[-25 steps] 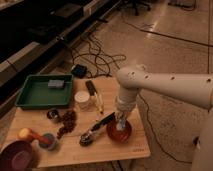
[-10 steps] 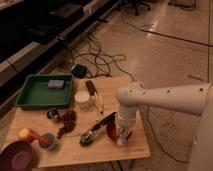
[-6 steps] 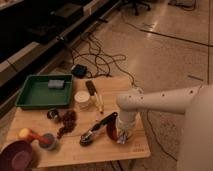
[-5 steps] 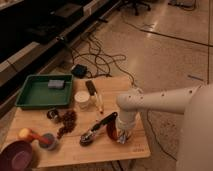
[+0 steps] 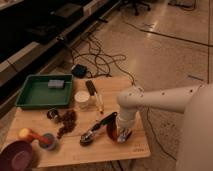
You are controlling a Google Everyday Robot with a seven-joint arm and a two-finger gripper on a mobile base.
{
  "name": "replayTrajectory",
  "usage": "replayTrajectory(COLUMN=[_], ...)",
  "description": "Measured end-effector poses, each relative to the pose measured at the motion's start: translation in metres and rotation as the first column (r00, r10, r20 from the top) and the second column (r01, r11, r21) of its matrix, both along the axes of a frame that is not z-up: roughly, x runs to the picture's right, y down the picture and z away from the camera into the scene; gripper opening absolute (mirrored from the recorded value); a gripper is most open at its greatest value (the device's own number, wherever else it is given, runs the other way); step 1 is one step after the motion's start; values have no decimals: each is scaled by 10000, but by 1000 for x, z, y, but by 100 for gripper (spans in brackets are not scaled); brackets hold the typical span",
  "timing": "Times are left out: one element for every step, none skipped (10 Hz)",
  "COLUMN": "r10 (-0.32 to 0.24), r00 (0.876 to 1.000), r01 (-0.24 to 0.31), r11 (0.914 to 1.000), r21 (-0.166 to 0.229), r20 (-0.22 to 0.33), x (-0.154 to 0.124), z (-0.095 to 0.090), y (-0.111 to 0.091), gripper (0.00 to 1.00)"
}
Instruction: Wipe red bowl with towel
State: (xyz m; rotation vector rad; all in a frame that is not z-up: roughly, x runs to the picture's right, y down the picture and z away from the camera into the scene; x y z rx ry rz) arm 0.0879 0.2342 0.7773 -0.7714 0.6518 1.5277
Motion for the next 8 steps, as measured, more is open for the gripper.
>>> replayTrajectory(r10=[4, 19, 20, -35, -102, -157, -212, -232], r00=[10000, 9999, 9998, 9996, 9994, 9992, 9989, 9986], r01=[-4, -20, -22, 29, 93, 146, 199, 217], r11=[10000, 10000, 9999, 9997, 9996, 9994, 9993, 9993], r21=[41, 94, 148, 228, 278, 309, 318, 319], r20=[70, 135, 188, 262, 323, 360, 411, 478], x=[0, 0, 0, -2, -4, -4, -3, -2], z=[2, 3, 4, 6, 8, 11, 15, 18], y=[-2, -3, -5, -8, -11, -14, -17, -18], gripper=[0, 0, 0, 0, 0, 0, 0, 0])
